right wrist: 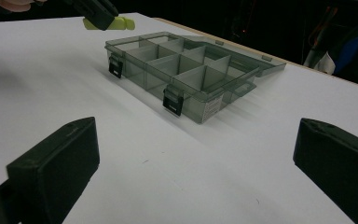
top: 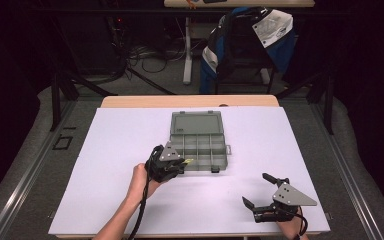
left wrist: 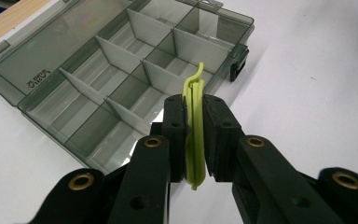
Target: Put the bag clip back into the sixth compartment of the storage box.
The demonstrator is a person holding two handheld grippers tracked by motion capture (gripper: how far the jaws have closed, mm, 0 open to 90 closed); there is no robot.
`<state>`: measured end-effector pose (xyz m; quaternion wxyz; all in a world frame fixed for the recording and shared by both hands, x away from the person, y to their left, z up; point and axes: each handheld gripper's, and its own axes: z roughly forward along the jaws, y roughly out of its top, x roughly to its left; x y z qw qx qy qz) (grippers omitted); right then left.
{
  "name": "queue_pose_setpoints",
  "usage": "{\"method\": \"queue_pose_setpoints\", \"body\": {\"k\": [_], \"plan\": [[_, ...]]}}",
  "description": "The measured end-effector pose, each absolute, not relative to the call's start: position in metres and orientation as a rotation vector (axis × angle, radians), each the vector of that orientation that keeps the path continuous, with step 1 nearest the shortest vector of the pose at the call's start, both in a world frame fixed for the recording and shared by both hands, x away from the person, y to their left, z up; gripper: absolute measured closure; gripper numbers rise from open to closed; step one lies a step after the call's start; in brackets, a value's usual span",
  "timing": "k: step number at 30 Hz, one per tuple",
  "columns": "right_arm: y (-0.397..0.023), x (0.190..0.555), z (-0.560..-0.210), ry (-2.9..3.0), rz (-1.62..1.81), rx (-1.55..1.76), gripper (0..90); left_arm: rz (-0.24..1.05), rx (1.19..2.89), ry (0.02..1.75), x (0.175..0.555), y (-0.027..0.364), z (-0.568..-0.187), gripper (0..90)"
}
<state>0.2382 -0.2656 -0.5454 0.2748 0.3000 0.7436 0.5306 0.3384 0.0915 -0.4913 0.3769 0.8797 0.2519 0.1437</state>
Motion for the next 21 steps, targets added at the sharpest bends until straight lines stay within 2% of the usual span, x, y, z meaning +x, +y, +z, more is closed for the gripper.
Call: {"method": "queue_pose_setpoints", "body": {"k": [21], "plan": [[-0.2676, 0.2394, -0.5462, 1.998, 1.423, 0.821, 0.0, 0.384, 2.241, 0.655, 0.3475, 0.0858, -0.4865, 80.2]]}}
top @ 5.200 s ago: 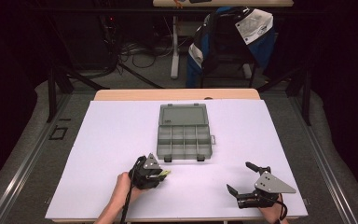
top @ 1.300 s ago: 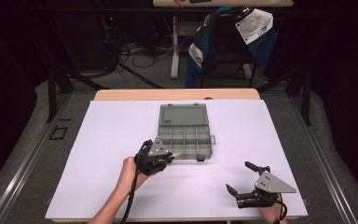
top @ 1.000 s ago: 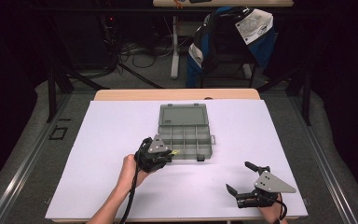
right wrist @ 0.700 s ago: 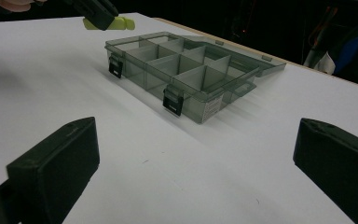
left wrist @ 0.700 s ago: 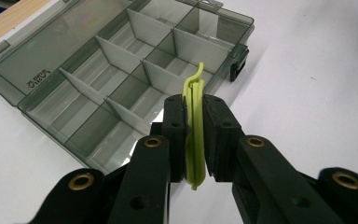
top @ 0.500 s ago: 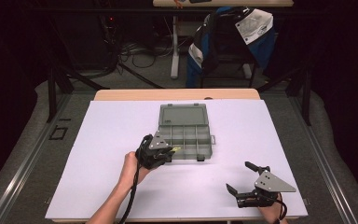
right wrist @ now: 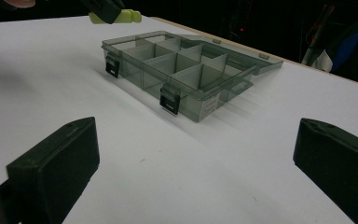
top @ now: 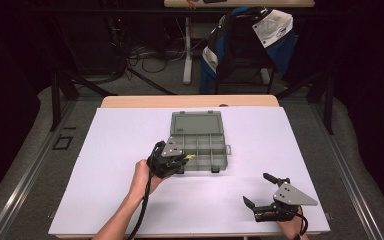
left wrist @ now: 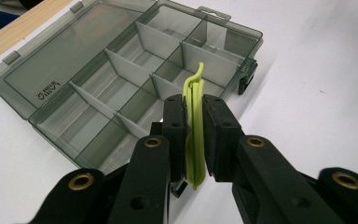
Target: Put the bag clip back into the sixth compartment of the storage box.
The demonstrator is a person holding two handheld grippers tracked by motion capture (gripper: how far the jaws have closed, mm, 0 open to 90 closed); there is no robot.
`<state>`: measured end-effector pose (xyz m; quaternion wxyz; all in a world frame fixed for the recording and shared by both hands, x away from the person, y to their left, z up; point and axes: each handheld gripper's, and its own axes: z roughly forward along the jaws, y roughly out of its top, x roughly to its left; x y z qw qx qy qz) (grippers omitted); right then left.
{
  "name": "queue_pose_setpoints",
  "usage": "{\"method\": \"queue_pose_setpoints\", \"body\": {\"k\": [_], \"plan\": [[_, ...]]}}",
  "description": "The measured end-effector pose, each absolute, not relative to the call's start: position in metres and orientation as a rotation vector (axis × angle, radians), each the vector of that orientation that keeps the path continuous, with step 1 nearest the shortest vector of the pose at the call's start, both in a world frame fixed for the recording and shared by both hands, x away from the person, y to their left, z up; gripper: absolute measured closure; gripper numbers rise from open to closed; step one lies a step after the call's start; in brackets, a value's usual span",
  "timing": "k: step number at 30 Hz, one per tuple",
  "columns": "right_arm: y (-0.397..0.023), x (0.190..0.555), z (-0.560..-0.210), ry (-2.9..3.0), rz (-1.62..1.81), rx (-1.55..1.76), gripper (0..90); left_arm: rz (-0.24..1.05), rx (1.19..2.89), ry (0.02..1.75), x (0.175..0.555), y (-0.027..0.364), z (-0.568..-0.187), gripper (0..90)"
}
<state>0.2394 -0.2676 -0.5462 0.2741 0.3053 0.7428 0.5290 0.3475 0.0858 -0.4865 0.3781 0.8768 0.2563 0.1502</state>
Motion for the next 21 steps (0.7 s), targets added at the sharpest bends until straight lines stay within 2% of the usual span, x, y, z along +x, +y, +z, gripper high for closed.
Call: {"method": "queue_pose_setpoints", "body": {"k": [21], "plan": [[-0.2685, 0.2394, -0.5462, 1.993, 1.415, 0.831, 0.0, 0.386, 2.229, 0.697, 0.3549, 0.0812, -0.4890, 80.2]]}}
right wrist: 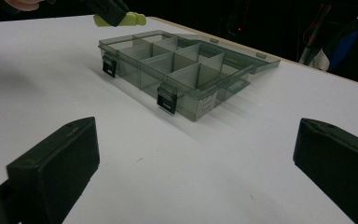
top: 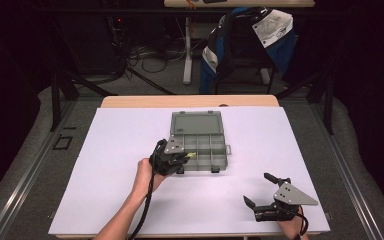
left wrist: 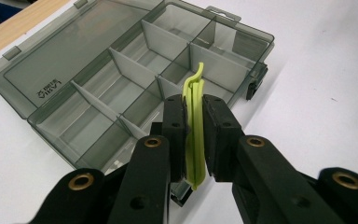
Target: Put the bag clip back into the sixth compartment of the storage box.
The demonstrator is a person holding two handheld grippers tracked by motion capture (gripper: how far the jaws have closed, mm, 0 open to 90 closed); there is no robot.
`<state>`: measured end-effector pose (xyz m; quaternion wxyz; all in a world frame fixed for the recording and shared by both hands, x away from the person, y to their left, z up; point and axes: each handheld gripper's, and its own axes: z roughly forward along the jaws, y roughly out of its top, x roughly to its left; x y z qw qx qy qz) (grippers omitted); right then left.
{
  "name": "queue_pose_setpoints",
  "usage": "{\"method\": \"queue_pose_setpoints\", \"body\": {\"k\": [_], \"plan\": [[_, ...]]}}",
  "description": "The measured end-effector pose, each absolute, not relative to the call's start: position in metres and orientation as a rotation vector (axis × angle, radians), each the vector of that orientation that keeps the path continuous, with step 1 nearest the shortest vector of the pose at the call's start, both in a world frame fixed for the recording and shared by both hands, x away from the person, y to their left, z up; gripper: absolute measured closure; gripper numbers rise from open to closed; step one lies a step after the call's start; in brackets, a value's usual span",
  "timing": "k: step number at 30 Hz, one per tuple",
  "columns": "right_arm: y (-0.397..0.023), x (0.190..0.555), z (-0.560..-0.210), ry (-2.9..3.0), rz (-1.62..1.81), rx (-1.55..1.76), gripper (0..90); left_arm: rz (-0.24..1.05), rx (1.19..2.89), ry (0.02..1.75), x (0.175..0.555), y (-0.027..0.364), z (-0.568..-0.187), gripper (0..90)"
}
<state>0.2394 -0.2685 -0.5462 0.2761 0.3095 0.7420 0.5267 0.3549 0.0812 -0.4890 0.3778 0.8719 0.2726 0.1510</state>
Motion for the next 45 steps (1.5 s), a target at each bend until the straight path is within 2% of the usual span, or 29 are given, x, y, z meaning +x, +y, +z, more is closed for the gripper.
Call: {"method": "queue_pose_setpoints", "body": {"k": [31, 45], "plan": [[-0.268, 0.239, -0.546, 1.987, 1.415, 0.838, 0.0, 0.357, 2.224, 0.734, 0.370, 0.076, -0.488, 80.2], [-0.269, 0.240, -0.546, 1.978, 1.417, 0.835, 0.0, 0.345, 2.200, 0.817, 0.379, 0.072, -0.490, 80.2]]}}
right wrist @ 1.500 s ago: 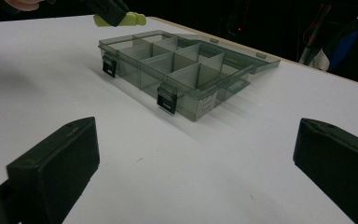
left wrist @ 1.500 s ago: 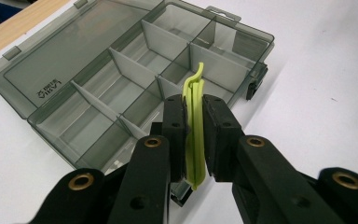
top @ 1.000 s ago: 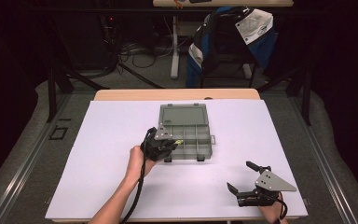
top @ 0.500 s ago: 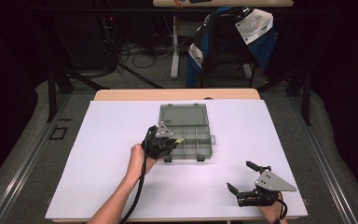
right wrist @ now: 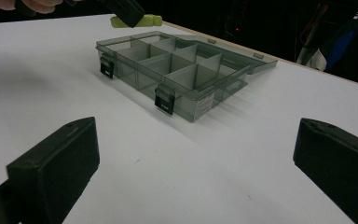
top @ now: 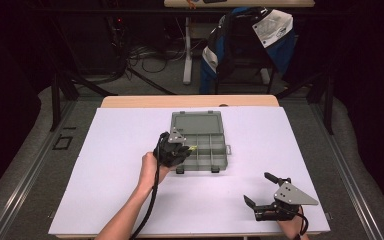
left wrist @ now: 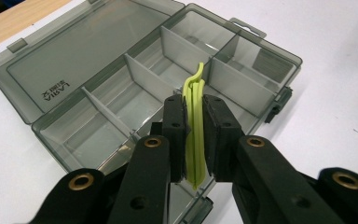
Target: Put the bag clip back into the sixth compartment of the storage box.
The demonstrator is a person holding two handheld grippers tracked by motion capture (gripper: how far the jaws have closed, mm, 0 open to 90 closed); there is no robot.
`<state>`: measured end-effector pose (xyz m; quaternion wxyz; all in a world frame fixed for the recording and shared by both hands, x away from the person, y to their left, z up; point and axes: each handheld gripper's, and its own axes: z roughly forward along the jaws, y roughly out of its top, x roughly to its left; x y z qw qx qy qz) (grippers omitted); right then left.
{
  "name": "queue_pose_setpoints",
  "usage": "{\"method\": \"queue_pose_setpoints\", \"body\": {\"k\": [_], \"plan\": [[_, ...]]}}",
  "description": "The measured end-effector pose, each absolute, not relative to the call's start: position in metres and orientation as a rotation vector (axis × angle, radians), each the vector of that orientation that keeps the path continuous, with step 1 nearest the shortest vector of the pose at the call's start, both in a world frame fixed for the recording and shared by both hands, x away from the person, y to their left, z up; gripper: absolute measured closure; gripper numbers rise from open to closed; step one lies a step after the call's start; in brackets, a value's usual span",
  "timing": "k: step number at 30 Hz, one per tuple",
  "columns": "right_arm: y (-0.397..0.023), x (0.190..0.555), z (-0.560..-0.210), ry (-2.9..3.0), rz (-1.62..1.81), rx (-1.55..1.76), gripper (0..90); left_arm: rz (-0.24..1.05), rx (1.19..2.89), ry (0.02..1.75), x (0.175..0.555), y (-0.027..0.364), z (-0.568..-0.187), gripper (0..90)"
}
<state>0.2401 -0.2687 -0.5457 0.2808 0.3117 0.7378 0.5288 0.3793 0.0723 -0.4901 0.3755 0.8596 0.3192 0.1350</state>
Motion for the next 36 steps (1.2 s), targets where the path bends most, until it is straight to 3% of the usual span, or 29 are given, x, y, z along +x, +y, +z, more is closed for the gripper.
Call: {"method": "queue_pose_setpoints", "body": {"k": [36], "plan": [[-0.269, 0.240, -0.546, 1.972, 1.416, 0.843, 0.0, 0.319, 2.174, 0.932, 0.389, 0.065, -0.506, 80.1]]}}
